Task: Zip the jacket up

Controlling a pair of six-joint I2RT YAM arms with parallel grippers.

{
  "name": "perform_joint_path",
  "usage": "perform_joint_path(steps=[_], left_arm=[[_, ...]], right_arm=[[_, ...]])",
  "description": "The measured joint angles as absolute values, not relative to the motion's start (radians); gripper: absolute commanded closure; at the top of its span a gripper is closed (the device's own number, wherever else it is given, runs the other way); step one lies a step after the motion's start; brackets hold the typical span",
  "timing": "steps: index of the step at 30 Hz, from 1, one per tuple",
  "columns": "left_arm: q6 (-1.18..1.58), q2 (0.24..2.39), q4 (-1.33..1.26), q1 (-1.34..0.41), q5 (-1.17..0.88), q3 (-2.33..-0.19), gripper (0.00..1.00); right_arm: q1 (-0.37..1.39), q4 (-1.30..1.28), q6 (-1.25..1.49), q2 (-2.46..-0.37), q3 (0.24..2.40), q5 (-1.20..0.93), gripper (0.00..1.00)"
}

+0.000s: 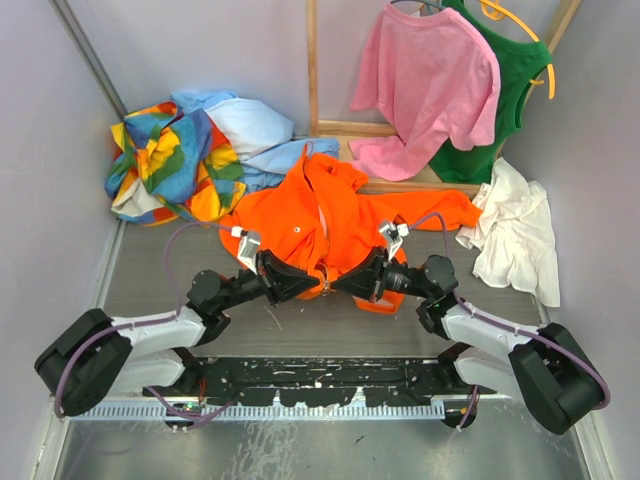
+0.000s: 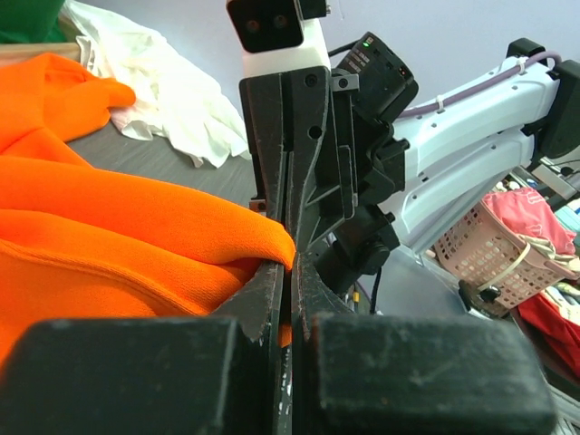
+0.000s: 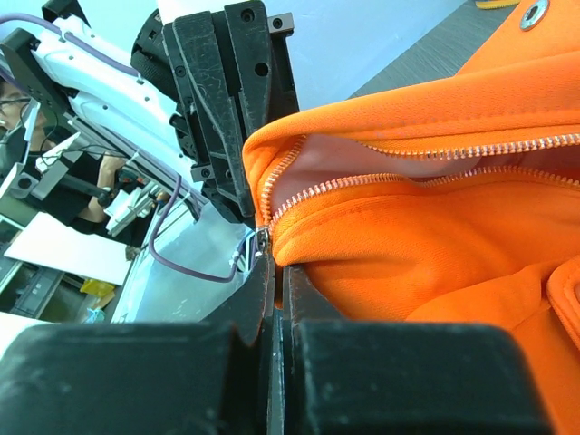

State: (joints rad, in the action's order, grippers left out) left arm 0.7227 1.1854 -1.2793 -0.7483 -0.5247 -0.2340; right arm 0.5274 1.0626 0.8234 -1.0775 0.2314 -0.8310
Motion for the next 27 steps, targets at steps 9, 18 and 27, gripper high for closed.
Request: perform_joint_path(steps=[9,18,27], left_arm=[[0.710,1.069,-1.081,-0.765,-0.519,-0.234,1.00],[0.696,1.037,-0.959,-0.794,-0.469,-0.241,1.00],[0.734,1.010,-0.725,-0.797,-0.390,-0.314,1.00]], right_arm=[[0.536,1.036,0.823,-1.075,0.239,-0.841,0.99],[0.535,0.998,0.818,-1.090,0.263,-0.847,0.99],[0.534,0.830,0.707,-1.098,0.345,-0.827,0.90]])
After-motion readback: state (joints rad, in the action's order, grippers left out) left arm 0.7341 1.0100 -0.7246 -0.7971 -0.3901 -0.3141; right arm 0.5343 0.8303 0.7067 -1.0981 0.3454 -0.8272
